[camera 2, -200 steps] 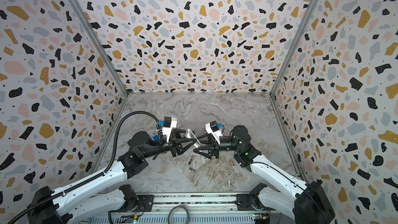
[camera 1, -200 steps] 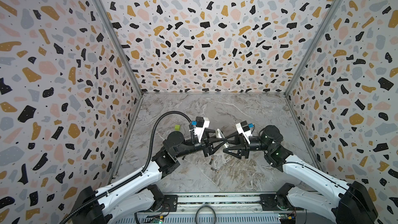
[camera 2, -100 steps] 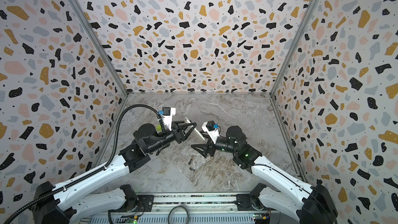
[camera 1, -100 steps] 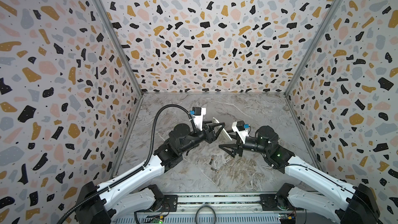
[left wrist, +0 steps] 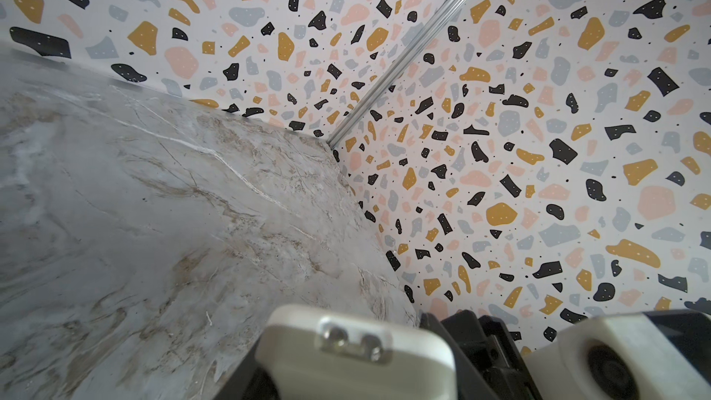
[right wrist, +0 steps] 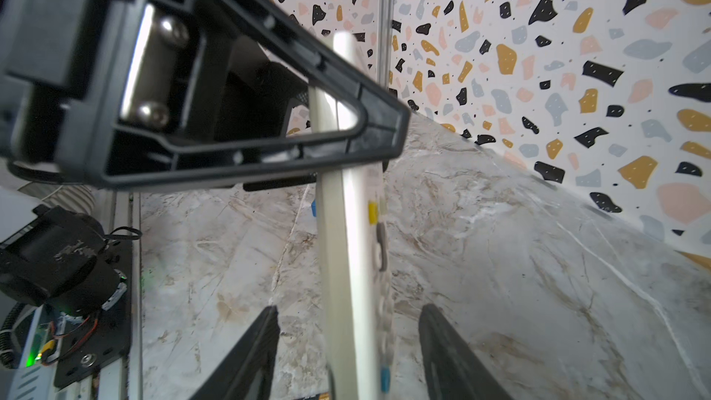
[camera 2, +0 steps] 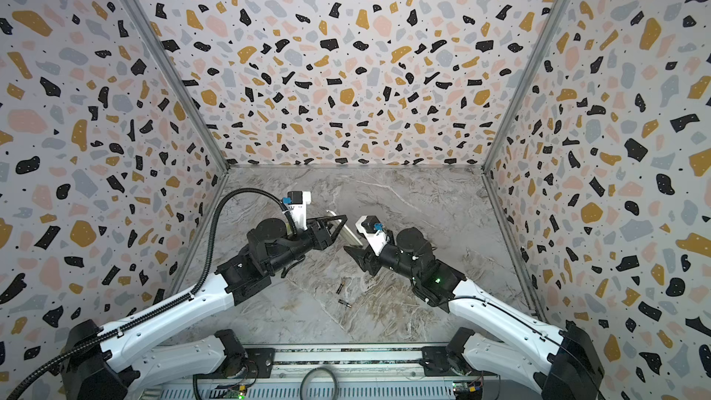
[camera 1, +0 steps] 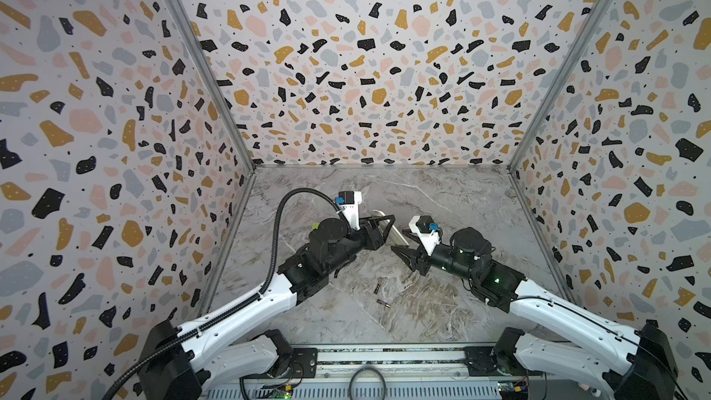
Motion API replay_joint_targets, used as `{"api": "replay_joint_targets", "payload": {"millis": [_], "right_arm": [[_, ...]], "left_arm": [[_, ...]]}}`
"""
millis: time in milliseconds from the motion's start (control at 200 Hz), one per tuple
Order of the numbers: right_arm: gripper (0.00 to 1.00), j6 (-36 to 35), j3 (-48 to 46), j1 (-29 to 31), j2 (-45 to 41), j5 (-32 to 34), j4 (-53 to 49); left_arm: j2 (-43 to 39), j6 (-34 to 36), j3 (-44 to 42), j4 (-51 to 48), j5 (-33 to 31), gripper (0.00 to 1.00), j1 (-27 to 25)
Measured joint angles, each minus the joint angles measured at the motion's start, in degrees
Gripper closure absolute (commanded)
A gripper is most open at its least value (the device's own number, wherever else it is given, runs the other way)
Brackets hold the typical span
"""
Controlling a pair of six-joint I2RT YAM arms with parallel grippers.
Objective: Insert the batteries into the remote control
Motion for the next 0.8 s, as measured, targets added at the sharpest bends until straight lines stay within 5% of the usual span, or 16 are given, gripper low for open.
{"api": "replay_joint_targets", "payload": {"millis": [145, 481, 801], "right_arm": [[0.56, -1.2, 1.0, 0.7, 1.9, 2.4, -0.1], [0.6, -2.4, 1.0, 2.1, 3.9, 5.6, -0.9], [0.84, -4.8, 1.6, 3.6, 4.7, 8.4, -1.9]], "left_arm": [[0.3, -0.6, 0.0, -0.3, -0.2, 1.0, 0.0], [0.4, -1.1, 0.0, -0.3, -0.2, 1.0, 0.0], [0.5, -2.1, 0.0, -0.4, -0.5, 1.0, 0.0]]}}
